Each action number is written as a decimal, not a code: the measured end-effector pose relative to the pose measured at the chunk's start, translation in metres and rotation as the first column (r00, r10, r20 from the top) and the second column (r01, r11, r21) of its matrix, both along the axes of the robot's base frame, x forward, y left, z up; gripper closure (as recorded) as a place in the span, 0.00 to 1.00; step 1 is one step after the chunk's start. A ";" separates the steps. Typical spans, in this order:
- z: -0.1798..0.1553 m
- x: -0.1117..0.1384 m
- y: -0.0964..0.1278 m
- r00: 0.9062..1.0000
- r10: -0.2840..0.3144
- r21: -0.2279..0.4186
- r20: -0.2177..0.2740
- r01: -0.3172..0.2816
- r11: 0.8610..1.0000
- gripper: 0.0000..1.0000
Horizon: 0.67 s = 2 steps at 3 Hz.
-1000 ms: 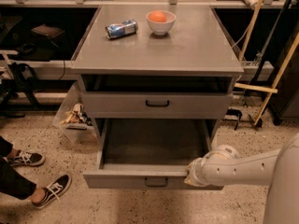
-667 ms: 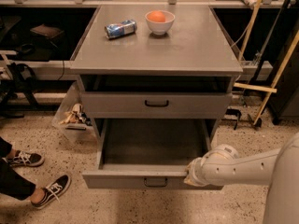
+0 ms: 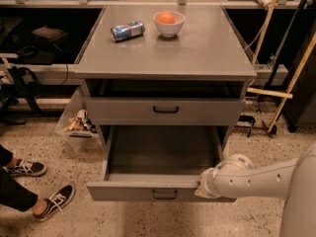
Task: Open middle drawer
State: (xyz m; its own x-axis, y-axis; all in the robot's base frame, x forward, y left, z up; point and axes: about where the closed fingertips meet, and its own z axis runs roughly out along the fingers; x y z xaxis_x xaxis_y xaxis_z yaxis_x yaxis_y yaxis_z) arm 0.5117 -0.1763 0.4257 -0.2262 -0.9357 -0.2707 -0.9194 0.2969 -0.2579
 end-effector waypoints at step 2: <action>0.000 0.000 0.000 1.000 0.000 0.000 0.000 0.000 1.000 0.35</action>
Offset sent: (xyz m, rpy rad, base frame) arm 0.0000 0.0000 0.0000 0.0000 0.0000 0.0000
